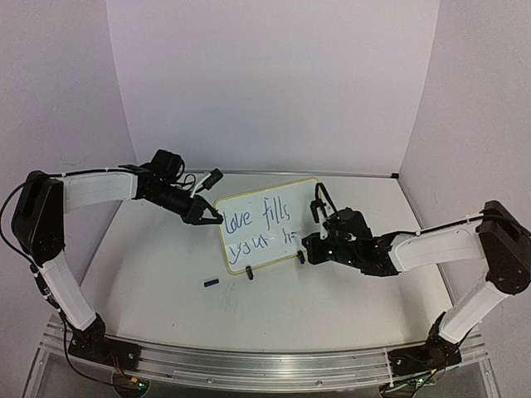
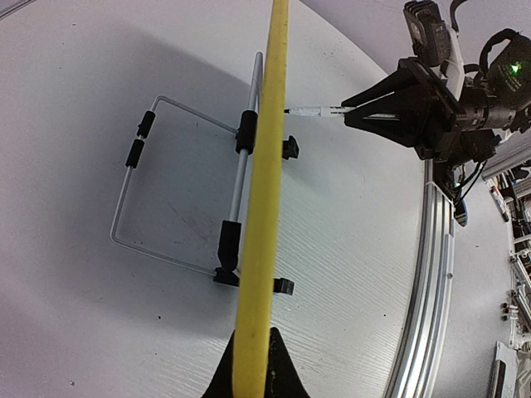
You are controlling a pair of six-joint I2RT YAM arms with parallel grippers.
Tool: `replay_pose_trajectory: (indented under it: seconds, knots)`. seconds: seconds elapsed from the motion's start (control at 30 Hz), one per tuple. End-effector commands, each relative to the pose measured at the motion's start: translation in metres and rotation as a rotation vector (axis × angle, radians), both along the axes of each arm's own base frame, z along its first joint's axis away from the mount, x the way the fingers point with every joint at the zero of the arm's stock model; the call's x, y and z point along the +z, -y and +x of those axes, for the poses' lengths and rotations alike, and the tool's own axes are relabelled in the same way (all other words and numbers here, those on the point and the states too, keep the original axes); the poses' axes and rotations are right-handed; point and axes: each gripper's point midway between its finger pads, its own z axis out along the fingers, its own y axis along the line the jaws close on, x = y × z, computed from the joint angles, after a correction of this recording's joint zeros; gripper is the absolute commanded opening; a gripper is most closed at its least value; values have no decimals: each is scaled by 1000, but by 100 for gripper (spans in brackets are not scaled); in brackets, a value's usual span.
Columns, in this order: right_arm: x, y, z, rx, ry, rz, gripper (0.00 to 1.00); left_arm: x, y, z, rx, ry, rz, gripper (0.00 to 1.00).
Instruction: Write a sentence on the whiteboard
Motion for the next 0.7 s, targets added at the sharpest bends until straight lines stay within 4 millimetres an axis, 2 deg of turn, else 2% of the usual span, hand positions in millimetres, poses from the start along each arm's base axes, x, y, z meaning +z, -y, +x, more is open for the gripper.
replay_pose_trajectory:
  seconds: [0.0, 0.2, 0.67]
  knots:
    - [2, -3, 2, -6, 1, 34, 0, -1, -7, 6, 7, 75, 73, 0]
    - [-12, 0, 0, -12, -27, 21, 0, -1, -7, 6, 7, 74, 74, 0]
    - [-27, 7, -5, -32, -59, 7, 0, -1, -7, 6, 7, 73, 74, 0]
